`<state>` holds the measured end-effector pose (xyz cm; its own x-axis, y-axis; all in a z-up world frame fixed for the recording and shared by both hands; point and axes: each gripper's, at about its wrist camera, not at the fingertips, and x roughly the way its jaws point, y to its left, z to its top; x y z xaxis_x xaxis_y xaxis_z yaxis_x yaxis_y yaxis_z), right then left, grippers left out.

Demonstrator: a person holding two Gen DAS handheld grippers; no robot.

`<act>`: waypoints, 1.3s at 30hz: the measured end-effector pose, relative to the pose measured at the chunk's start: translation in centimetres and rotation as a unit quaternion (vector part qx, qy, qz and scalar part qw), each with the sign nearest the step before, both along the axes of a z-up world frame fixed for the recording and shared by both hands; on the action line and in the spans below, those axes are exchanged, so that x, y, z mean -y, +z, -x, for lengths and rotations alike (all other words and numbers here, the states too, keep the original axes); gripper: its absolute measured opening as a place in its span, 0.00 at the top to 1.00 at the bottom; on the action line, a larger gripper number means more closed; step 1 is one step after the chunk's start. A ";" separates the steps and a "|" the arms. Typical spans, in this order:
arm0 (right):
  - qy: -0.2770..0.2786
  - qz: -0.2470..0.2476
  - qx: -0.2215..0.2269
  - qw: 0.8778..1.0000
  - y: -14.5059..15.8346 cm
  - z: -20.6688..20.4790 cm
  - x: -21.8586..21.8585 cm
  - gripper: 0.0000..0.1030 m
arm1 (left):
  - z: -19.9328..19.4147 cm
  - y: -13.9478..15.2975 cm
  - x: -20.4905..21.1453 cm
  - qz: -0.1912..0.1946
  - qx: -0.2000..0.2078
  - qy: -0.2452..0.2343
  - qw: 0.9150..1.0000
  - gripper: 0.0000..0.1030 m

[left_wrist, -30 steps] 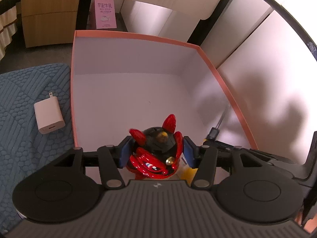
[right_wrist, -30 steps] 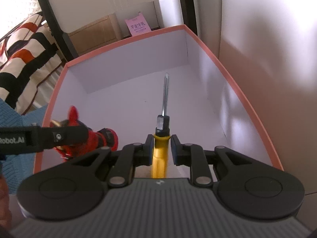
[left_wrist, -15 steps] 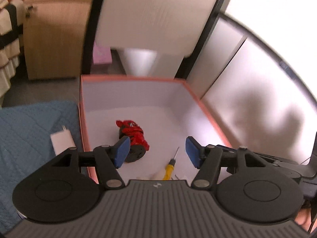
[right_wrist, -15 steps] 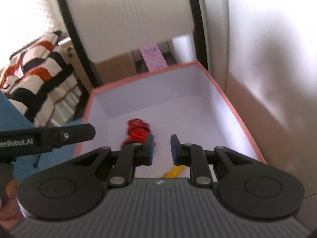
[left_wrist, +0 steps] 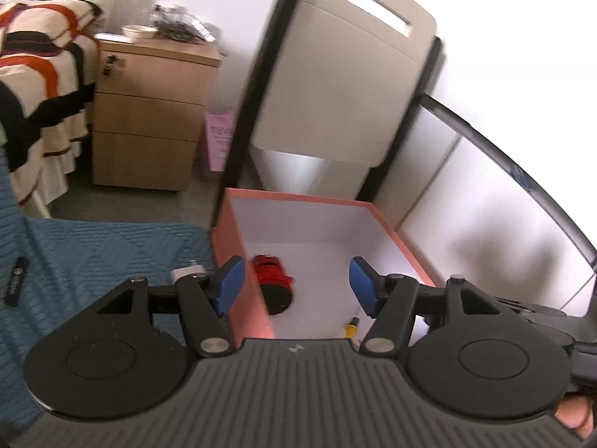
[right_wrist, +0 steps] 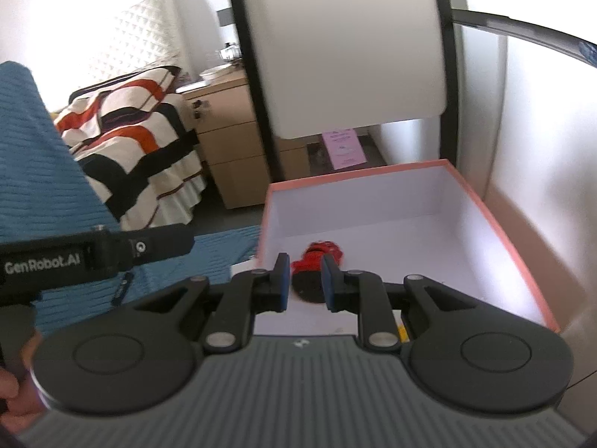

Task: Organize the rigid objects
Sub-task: 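Withdraw both open grippers from the box back over the blue cloth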

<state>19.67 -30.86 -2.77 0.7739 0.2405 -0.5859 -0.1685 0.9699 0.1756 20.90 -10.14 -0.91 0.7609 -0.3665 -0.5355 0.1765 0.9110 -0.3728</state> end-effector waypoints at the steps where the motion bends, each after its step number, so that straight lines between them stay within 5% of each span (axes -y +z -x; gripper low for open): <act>1: 0.002 -0.002 0.001 1.000 0.1 0.3 -0.4 0.78 | 0.5 0.1 -0.6 0.003 0.001 0.006 1.000 0.35; 12: 0.039 0.007 -0.024 0.999 -2.8 3.1 -5.2 0.78 | 4.6 -1.6 -4.9 -0.023 0.020 0.032 0.999 0.35; 39: 0.047 0.018 -0.061 0.997 -6.2 4.5 -10.3 0.78 | 7.3 -5.3 -13.4 -0.029 -0.005 0.094 0.995 0.35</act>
<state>15.21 -20.51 -8.98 0.6709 0.2850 -0.6846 -0.2380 0.9571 0.1651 13.64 3.26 -6.25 0.8073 -0.1872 -0.5596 -0.0021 0.9474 -0.3199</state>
